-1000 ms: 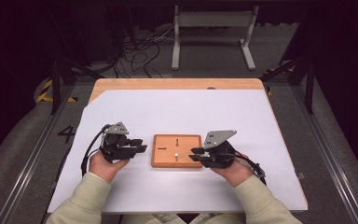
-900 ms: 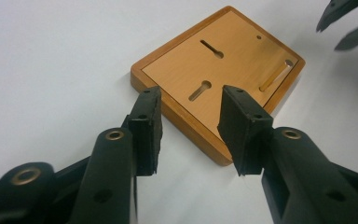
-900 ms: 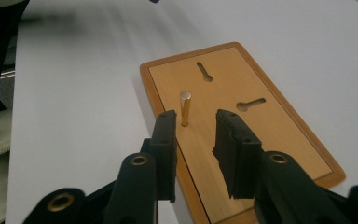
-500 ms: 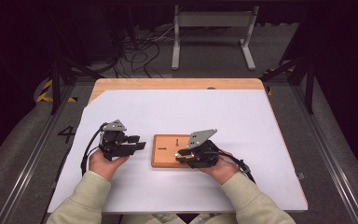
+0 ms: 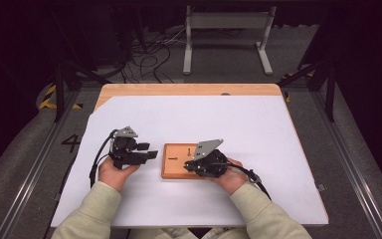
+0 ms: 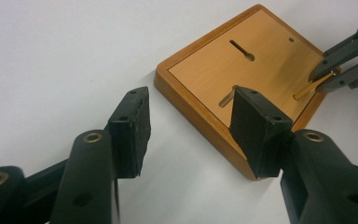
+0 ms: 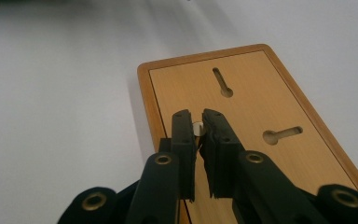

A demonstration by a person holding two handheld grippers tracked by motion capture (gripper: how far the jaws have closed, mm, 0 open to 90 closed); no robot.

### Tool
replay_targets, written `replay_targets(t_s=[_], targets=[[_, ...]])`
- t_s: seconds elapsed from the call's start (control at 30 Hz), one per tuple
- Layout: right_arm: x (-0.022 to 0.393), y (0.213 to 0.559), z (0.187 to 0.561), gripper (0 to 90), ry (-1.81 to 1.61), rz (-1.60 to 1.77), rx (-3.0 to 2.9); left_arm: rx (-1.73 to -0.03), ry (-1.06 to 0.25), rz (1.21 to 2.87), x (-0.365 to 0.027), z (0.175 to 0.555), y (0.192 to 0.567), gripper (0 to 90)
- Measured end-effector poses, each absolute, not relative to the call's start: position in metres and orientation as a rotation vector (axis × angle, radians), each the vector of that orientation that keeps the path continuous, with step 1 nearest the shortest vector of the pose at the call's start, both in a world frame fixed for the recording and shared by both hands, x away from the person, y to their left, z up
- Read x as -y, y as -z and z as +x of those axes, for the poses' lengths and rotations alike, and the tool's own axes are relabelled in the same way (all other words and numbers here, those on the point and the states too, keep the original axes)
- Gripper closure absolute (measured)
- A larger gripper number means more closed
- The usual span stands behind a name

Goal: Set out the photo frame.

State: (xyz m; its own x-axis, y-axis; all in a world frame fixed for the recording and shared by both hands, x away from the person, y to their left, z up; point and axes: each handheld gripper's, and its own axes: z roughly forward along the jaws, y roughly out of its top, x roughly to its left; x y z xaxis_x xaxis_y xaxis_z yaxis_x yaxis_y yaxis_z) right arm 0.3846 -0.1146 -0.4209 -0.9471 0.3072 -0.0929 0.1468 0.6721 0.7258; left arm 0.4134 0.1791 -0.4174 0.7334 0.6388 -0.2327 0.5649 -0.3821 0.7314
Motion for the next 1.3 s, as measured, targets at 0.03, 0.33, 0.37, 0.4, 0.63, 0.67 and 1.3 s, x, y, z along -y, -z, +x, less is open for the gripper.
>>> replay_targets(t_s=[0.03,0.33,0.37,0.4,0.63,0.67,1.3], targets=[[0.114,0.421,0.384,83.7,-1.128,0.366,-2.678,-0.912,-0.105,2.079,-0.179,0.413,0.417,47.9],[0.112,0.423,0.371,83.8,-1.079,0.315,-2.608,-0.900,-0.080,2.098,-0.176,0.412,0.418,46.6],[0.112,0.423,0.368,83.8,-1.073,0.297,-2.595,-0.899,-0.074,2.104,-0.176,0.412,0.418,46.2],[0.112,0.424,0.365,83.9,-1.060,0.268,-2.576,-0.898,-0.071,2.104,-0.175,0.412,0.418,46.0],[0.107,0.426,0.343,83.9,-0.963,0.176,-2.485,-0.882,-0.051,2.107,-0.170,0.410,0.418,44.3],[0.106,0.426,0.339,83.9,-0.946,0.165,-2.471,-0.870,-0.053,2.119,-0.170,0.411,0.418,44.0],[0.102,0.431,0.321,83.9,-0.882,0.122,-2.398,-0.915,0.085,2.037,-0.156,0.429,0.421,24.7]])
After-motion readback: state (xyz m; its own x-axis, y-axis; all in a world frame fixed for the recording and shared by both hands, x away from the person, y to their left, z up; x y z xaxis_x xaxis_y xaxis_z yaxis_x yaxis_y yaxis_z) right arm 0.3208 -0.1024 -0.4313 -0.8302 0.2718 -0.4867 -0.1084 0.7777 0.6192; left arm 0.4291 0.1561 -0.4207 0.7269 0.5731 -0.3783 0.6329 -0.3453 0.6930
